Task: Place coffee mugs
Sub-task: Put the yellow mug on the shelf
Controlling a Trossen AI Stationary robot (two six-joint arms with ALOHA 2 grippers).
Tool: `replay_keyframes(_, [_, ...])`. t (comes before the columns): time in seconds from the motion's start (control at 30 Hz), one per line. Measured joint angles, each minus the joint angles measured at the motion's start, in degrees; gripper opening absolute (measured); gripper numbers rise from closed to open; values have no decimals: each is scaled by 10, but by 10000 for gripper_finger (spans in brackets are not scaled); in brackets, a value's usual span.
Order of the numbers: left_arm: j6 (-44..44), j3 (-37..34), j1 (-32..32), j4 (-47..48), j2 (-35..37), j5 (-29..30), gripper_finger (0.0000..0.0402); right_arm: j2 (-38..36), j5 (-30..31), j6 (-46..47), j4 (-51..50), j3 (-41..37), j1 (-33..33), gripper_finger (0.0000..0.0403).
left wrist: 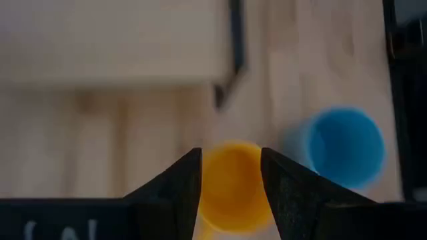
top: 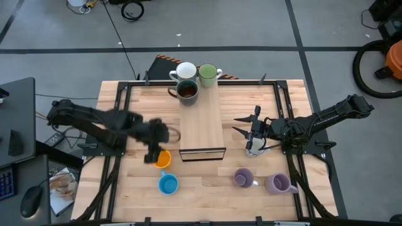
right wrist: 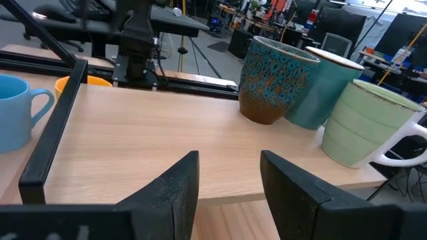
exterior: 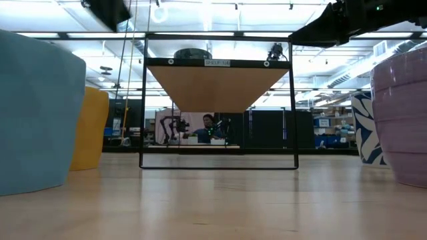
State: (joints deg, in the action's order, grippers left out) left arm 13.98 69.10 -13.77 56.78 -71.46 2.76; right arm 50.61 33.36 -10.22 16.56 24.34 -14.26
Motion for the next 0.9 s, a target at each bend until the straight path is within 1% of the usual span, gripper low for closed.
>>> replay_keyframes(0.13, [82, -40, -75, 2, -18, 3, 160, 0, 0, -1, 3, 0, 0, 165])
replay_keyframes(0.17, [95, -43, -93, 5, -24, 12, 160, 0, 0, -2, 6, 0, 0, 165])
replay_keyframes(0.23, [111, -42, -125, 10, -37, 45, 160, 0, 0, -6, 14, 0, 0, 165])
replay_keyframes(0.33, [110, -43, -168, 14, -58, 98, 160, 0, 0, -13, 19, 0, 0, 165])
replay_keyframes(0.4, [106, -43, -187, 13, -76, 116, 160, 0, 0, -15, 18, 0, 0, 165])
replay_keyframes(0.53, [104, -43, -203, 15, -112, 121, 160, 0, 0, -21, 19, 0, 1, 165])
replay_keyframes(0.73, [104, -43, -202, 15, -153, 99, 160, 0, 0, -24, 22, 0, 1, 165])
replay_keyframes(0.9, [91, -49, -202, 10, -184, 69, 160, 0, -7, -25, 24, 0, 1, 165])
